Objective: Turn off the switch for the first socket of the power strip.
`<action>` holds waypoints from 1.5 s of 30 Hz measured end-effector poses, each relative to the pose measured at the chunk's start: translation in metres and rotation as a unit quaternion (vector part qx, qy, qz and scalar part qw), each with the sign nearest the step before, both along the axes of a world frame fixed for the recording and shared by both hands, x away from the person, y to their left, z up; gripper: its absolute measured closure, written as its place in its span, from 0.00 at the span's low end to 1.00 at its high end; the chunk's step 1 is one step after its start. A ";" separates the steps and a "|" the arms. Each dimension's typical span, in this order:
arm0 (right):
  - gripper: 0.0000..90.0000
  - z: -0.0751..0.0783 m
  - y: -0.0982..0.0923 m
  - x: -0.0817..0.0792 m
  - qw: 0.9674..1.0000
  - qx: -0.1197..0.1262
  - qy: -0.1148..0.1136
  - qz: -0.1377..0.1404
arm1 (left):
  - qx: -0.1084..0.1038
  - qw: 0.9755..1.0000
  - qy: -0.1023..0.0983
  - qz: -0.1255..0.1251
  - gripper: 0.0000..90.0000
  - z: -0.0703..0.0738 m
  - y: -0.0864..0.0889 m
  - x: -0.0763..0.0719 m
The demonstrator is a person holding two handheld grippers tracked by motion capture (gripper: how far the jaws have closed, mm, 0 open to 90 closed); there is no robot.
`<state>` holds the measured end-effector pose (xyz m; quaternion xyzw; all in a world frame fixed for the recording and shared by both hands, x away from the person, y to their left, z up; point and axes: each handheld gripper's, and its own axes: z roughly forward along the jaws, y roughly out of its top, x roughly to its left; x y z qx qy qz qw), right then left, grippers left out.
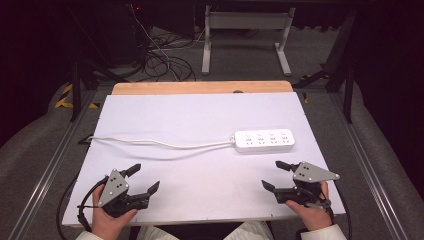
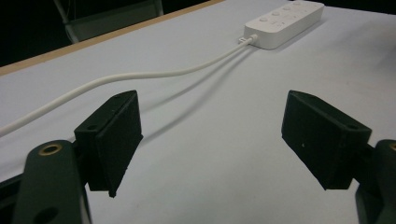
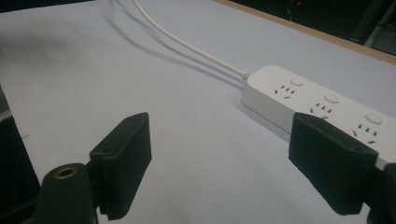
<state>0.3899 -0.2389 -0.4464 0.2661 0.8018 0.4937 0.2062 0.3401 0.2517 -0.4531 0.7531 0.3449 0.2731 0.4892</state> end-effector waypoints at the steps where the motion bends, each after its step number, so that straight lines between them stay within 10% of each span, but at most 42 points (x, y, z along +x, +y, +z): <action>1: 0.24 0.000 0.001 0.000 1.000 -0.002 0.000 0.000 | -0.002 1.000 0.000 0.001 0.23 0.000 0.000 0.000; 31: 0.35 0.013 0.010 -0.003 0.999 -0.024 -0.018 0.013 | 0.014 1.000 -0.008 0.006 0.23 0.003 -0.001 -0.003; 45: 0.49 0.037 0.021 0.020 0.999 -0.036 0.009 0.025 | 0.017 1.000 -0.010 0.008 0.23 0.003 -0.001 -0.003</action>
